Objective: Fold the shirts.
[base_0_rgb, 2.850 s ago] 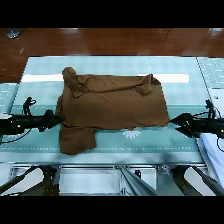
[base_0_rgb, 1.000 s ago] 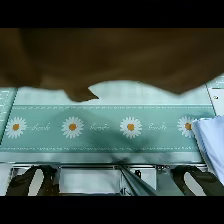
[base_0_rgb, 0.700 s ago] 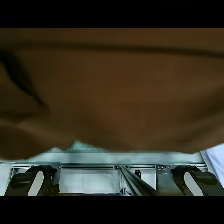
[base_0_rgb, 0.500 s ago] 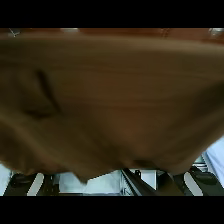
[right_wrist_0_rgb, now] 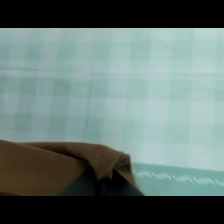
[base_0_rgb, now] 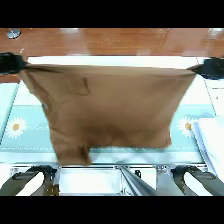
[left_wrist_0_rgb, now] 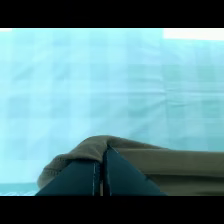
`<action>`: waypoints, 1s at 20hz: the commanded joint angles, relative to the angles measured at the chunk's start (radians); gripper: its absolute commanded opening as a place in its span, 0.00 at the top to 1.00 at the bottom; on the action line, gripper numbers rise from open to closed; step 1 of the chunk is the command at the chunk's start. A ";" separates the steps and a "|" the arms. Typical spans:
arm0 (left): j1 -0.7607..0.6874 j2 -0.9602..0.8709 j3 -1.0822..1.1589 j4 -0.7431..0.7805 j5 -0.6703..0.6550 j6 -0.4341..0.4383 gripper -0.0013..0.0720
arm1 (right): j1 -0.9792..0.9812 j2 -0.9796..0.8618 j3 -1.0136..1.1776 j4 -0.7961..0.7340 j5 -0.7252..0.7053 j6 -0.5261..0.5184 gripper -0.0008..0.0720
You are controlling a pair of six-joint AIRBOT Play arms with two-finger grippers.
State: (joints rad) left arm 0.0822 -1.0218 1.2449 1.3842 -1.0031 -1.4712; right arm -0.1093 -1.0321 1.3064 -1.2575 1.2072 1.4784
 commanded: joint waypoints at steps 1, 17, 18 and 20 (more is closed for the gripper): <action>-0.002 -0.205 -0.005 -0.102 0.176 -0.008 0.95 | 0.000 -0.256 -0.019 0.074 -0.238 -0.016 0.96; 0.064 -0.476 0.045 -0.192 -0.252 0.117 0.95 | -0.042 -0.652 0.198 0.145 0.263 -0.130 0.96; 0.068 -0.486 0.040 -0.159 -0.270 0.116 0.95 | -0.037 -0.652 0.174 0.124 0.262 -0.129 0.96; 0.071 -0.512 0.033 -0.135 -0.310 0.116 0.95 | -0.031 -0.655 0.119 0.118 0.229 -0.124 0.96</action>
State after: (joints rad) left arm 0.1413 -1.5078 1.2865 1.2034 -1.1965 -1.3846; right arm -0.1440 -1.6829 1.4761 -1.0889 1.3952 1.3571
